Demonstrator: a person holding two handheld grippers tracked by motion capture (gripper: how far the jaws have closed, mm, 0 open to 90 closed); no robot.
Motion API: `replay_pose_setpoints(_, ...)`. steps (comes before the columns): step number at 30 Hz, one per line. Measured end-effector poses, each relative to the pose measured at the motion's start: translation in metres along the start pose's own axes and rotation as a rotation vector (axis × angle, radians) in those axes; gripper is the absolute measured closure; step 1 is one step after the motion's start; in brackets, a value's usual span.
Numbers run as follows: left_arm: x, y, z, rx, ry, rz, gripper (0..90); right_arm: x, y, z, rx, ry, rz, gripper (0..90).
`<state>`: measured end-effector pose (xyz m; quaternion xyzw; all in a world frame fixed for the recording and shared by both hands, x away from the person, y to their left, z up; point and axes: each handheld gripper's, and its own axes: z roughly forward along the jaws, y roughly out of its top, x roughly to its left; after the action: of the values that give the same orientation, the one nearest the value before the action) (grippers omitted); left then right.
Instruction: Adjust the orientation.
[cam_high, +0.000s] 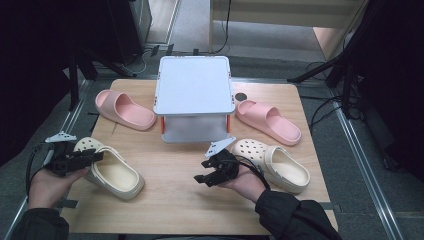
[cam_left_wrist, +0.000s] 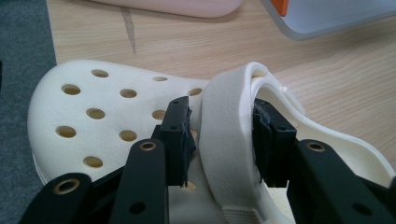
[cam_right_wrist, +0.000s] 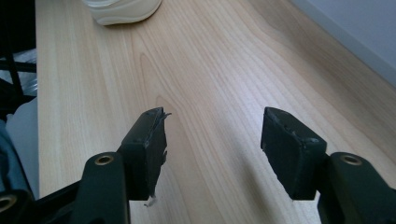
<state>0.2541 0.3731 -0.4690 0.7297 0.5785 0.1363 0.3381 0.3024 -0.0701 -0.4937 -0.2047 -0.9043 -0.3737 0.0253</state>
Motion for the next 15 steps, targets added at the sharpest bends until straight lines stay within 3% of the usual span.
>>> replay_pose_setpoints(10,0.006,0.004,-0.005,0.027,-0.032,-0.026,69.1,-0.001,0.001,-0.003,-0.016,-0.007,0.001,41.6)
replay_pose_setpoints(15,0.008,0.008,-0.018,-0.005,-0.007,-0.033,74.9,-0.001,0.001,-0.003,-0.020,-0.011,0.008,42.0)
